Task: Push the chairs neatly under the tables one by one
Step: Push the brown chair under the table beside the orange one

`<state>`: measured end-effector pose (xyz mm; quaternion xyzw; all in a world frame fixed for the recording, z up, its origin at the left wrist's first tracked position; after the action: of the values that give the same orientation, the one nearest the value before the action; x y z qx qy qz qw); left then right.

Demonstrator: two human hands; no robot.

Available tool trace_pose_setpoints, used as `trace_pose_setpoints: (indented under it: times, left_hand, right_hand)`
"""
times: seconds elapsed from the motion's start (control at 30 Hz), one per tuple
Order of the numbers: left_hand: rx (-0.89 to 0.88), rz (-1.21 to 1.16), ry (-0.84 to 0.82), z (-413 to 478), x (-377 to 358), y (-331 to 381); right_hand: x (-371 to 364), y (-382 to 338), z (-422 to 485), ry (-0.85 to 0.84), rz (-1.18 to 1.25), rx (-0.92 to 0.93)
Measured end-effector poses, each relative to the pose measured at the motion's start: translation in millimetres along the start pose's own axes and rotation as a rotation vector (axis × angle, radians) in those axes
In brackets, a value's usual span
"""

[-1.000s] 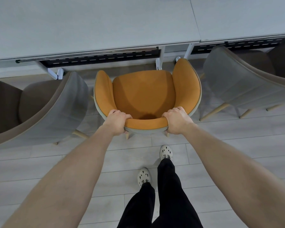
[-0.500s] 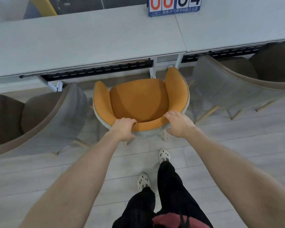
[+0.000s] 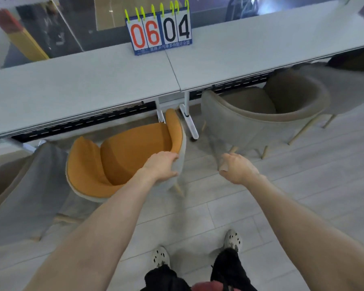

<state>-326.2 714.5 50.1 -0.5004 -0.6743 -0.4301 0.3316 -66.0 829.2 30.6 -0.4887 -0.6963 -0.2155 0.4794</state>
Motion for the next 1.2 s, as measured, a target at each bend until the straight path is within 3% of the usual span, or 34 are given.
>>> trace_pose_setpoints:
  times: [0.27, 0.43, 0.7, 0.93, 1.2]
  left_hand:
    - [-0.032, 0.031, -0.013, 118.3, -1.8, 153.9]
    - [-0.043, 0.059, -0.027, 168.6, -5.2, 210.4]
    - [-0.044, 0.086, 0.049, 265.7, 14.2, 250.3]
    - [-0.066, 0.119, 0.04, 365.2, 13.4, 277.8]
    - [0.012, 0.147, 0.005, 401.7, -15.8, 286.2]
  right_hand:
    - [58.4, 177.0, 8.0, 0.009, 0.013, -0.057]
    - [87.3, 261.8, 28.5, 0.026, 0.011, -0.094]
    - [138.5, 333.9, 106.5, 0.117, -0.056, -0.014]
    - [156.9, 388.2, 181.9, 0.024, -0.156, 0.026]
    - [141.3, 411.7, 232.5, -0.053, -0.323, 0.201]
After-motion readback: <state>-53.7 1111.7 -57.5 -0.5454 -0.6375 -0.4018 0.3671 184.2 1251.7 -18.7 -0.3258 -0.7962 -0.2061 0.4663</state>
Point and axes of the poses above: each hand's wrist, its own z-axis towards the middle knuckle, its own x-axis out of the back of the hand, y = z × x, the point moved 4 cm from there along z, towards the middle knuckle, and after that the axes turned 4 degrees about -x, right-handed, at the moved point
